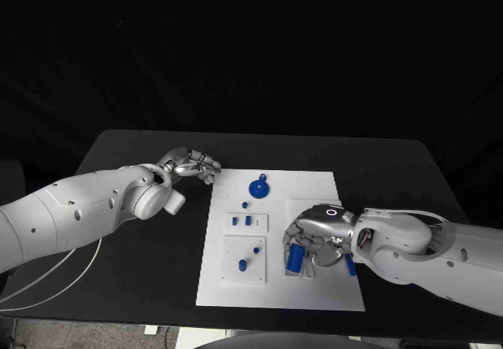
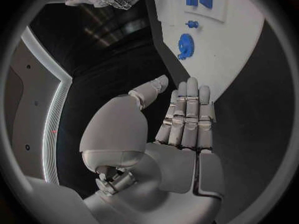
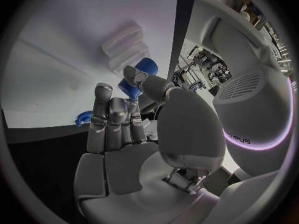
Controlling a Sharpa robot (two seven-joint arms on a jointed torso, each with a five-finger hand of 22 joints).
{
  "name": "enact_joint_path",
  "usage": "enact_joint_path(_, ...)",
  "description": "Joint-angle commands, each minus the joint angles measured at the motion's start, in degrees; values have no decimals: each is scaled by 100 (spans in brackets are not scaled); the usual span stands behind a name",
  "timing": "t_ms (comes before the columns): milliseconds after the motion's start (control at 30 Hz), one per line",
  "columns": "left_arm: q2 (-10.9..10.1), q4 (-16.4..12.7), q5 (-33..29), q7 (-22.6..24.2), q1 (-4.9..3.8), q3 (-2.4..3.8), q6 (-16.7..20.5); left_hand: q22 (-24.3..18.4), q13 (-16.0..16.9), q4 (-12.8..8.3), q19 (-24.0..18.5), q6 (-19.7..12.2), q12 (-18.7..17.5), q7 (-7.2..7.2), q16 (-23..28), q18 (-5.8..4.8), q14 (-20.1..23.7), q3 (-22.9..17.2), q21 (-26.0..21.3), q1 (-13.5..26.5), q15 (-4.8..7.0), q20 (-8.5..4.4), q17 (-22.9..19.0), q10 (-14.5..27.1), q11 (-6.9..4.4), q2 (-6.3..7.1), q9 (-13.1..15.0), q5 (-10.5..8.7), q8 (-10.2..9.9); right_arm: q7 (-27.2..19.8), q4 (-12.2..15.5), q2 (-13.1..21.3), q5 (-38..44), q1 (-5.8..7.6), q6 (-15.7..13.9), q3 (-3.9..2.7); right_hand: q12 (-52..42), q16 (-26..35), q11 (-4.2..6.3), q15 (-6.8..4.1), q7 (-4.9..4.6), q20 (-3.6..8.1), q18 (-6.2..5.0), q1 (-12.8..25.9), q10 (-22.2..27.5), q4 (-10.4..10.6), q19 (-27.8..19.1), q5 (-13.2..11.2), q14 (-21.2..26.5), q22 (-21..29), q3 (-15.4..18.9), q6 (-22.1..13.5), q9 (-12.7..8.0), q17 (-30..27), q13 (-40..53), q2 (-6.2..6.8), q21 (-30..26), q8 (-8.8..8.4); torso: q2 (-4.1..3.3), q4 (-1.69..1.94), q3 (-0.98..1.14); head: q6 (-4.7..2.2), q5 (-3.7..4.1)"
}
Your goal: Assemble the parts on the task board
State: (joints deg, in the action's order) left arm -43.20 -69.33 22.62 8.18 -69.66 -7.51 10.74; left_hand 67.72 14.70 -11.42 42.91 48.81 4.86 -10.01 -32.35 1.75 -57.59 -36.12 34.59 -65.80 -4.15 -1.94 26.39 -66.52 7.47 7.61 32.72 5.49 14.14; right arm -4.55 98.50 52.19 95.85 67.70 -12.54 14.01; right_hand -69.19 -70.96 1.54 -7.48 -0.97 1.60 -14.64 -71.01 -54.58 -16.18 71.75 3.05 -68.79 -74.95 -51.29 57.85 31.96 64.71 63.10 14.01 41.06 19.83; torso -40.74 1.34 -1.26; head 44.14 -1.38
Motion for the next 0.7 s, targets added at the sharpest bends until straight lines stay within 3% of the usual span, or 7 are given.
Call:
enact_joint_path(33,14,-5,-35,25,-2,2,-74,10,-5,30,4,-59,-27,0,33,114,-27,2,-30,46,-2,40,10,46,-10,26,-8,-27,29,-78,82,20,-263,2,329,0,-28,0,23,-21,-320,-1,-36,28,36,-16,18,-25,-3,-88,14,338,54,7,-9,-56,22,63,1,-3,0,1,-9)
enact_joint_path(700,18,0,-34,15,-2,2,-99,16,-8,37,4,-70,-33,-5,48,113,-28,2,-38,45,-3,41,28,58,-5,30,-11,-29,27,11,-1,-151,-126,1,694,5,-43,-2,20,-18,-322,-7,-36,45,70,-28,-12,-26,6,-96,62,323,63,17,-18,-101,20,51,-1,-1,-4,6,6)
